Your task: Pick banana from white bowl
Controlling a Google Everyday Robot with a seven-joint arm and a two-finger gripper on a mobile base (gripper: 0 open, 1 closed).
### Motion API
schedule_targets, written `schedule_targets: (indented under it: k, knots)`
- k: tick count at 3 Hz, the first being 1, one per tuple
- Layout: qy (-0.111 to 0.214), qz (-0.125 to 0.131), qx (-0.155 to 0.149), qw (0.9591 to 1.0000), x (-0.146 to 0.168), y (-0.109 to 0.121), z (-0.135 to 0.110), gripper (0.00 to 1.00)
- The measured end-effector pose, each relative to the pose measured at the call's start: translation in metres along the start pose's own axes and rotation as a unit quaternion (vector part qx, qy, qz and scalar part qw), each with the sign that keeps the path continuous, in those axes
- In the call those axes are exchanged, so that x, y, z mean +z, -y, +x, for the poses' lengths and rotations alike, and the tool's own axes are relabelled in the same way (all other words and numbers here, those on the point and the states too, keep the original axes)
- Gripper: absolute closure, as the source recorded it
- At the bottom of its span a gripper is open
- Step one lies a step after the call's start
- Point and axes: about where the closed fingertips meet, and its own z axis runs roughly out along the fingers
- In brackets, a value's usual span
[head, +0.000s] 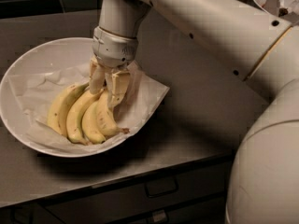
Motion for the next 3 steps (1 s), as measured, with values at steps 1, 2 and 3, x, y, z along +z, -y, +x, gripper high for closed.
schedule_targets:
  k: [1, 2, 3]
  knots:
    - [0.000, -0.004, 0.004, 1.0000, 0.0030, -0.0023, 0.0010, 0.52]
    - [0.000, -0.010, 0.008, 0.9999, 0.0065, -0.0042, 0.0047, 0.52]
    - [-0.002, -0.018, 0.016, 0.9997, 0.0099, -0.0062, 0.0078, 0.52]
